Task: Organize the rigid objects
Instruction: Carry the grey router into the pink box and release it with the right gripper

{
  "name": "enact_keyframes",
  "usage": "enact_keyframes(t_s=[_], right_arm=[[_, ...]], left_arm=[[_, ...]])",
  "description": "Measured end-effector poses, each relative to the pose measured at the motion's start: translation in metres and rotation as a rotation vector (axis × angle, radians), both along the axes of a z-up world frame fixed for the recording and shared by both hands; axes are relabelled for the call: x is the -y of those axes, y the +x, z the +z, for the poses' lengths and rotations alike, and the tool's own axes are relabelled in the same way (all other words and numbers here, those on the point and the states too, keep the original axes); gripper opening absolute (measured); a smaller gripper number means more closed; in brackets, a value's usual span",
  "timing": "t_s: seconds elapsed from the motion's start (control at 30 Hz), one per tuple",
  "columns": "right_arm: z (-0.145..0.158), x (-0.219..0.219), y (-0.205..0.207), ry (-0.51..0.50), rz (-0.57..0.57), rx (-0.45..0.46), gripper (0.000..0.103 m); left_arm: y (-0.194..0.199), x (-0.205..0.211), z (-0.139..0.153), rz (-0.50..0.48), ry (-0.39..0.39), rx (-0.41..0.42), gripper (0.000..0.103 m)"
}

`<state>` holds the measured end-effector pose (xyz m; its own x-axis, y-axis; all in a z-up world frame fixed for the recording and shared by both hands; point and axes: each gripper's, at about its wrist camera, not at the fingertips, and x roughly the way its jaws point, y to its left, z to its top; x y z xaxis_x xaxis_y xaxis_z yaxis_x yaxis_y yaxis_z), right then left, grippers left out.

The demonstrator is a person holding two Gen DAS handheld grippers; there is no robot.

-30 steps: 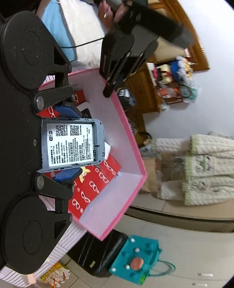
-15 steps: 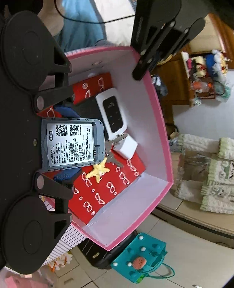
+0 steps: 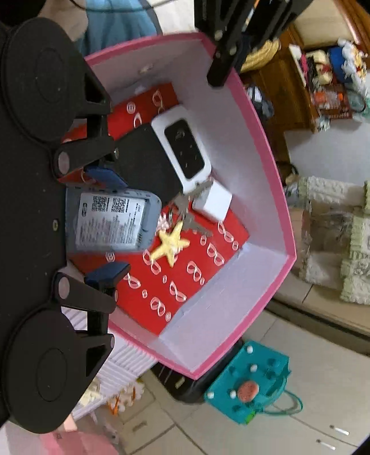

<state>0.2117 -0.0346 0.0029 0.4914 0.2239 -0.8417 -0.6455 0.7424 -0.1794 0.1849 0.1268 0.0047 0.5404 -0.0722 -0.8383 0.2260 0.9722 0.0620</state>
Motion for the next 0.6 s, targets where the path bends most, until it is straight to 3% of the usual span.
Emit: enact_keyframes(t_s=[0.1,0.2,0.43,0.6], right_arm=[[0.002,0.002,0.002,-0.014,-0.031,0.037,0.063],[0.014,0.016,0.001,0.077,-0.048,0.032,0.063],[0.053,0.066,-0.020,0.286,-0.106,0.131,0.067],[0.068,0.096,-0.037,0.326,-0.135,0.237,0.067]], left_arm=[[0.000,0.000,0.000,0.000,-0.001,0.000,0.004],[0.000,0.000,0.000,0.000,-0.003,-0.001,0.004],[0.001,0.000,0.000,0.001,-0.007,-0.001,0.004],[0.000,0.001,-0.001,0.002,-0.007,-0.004,0.004]])
